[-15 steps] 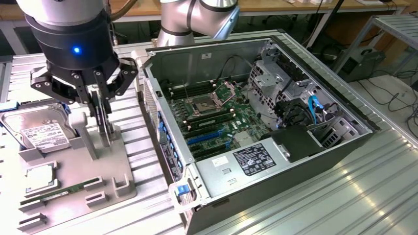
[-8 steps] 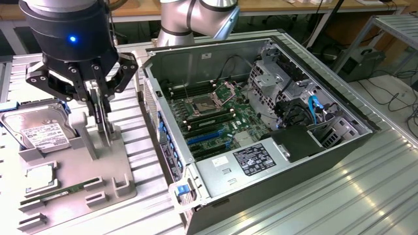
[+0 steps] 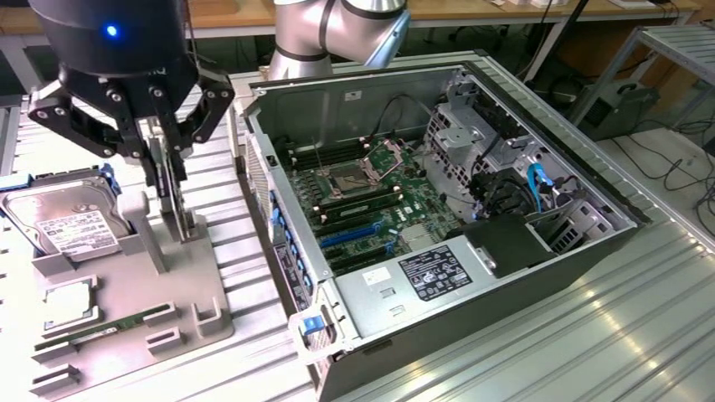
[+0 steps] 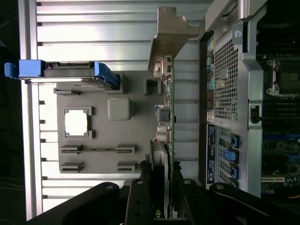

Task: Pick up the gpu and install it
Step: 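Pick up the gpu and move the gpu toward the slot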

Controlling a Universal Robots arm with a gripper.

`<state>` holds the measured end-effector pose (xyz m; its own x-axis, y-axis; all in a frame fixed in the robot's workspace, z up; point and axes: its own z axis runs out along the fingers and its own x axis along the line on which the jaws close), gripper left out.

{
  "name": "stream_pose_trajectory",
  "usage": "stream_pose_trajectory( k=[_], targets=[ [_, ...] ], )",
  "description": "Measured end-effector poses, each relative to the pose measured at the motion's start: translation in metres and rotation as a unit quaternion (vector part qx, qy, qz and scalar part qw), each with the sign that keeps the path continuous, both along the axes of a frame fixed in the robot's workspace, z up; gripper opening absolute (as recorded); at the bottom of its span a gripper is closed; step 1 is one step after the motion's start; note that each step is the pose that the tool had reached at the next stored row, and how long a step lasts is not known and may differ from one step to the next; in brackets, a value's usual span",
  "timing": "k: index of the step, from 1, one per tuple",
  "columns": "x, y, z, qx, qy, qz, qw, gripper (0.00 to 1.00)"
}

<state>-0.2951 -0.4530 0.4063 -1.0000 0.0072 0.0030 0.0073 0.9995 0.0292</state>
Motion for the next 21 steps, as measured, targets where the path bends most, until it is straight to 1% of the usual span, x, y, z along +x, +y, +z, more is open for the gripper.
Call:
stream_pose_trajectory(
  k=[3, 11, 18, 21],
  targets=[
    [0.000, 0.0000, 0.0106, 0.0000, 0.0000, 0.000, 1.0000, 0.27],
    [0.000, 0.0000, 0.0319, 0.0000, 0.0000, 0.000, 1.0000, 0.27],
    [0.000, 0.0000, 0.0325, -0.0001, 0.0000, 0.000, 1.0000, 0.27],
    [0.006, 0.0000, 0.0321, -0.0002, 0.0001, 0.000, 1.0000, 0.27]
  ],
)
